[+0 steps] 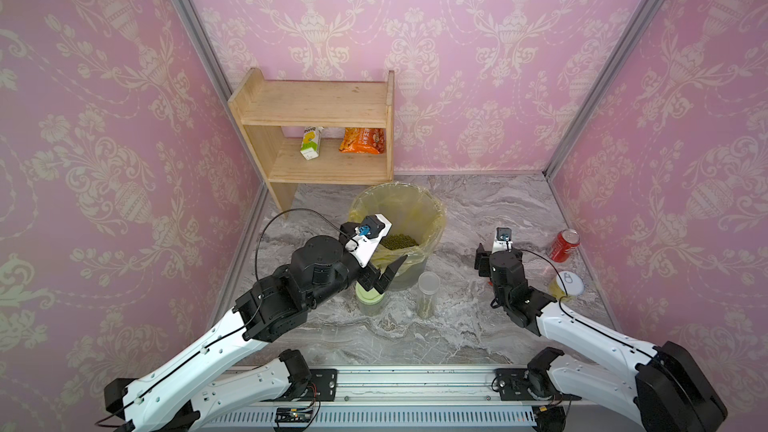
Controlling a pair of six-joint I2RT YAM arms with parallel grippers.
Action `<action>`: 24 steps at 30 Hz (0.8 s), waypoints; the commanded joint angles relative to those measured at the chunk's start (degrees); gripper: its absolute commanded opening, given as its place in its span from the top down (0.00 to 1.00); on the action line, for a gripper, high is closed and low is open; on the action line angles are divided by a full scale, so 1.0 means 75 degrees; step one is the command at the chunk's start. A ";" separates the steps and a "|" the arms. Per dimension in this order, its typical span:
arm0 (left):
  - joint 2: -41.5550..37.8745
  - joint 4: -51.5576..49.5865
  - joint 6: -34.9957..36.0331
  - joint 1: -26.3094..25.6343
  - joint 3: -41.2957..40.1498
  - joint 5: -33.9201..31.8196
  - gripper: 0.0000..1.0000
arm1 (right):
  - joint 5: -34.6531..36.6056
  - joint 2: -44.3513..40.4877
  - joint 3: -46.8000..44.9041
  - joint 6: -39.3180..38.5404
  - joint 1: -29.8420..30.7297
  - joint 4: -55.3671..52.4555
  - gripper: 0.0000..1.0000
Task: Empty moldy mung beans from jars
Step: Place the jar at the center of the board.
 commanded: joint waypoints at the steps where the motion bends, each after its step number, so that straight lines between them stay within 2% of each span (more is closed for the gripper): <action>1: -0.0092 0.0068 0.0018 -0.0066 -0.0125 -0.0223 0.01 | 0.0494 0.0840 0.0398 0.0288 -0.0015 0.0952 0.46; 6: -0.0215 -0.0068 -0.0024 -0.0065 -0.0136 -0.0251 0.01 | 0.0682 0.2346 0.1079 0.0275 -0.0015 0.1355 0.45; 10: -0.0428 -0.0205 -0.0036 -0.0065 -0.0193 -0.0362 0.01 | 0.0776 0.3142 0.1460 0.0356 -0.0015 0.1608 0.45; 17: -0.0496 -0.0260 0.0099 -0.0065 -0.0188 -0.0515 0.01 | 0.1344 0.4034 0.2190 0.0397 -0.0010 0.1256 0.41; 21: -0.0239 -0.0372 0.0226 -0.0065 -0.0048 -0.0518 0.01 | 0.1492 0.4126 0.2497 0.0400 -0.0014 0.0962 0.40; 24: -0.0114 -0.0383 0.0290 -0.0065 0.0025 -0.0446 0.01 | 0.1502 0.4207 0.2664 0.0373 -0.0037 0.0721 0.35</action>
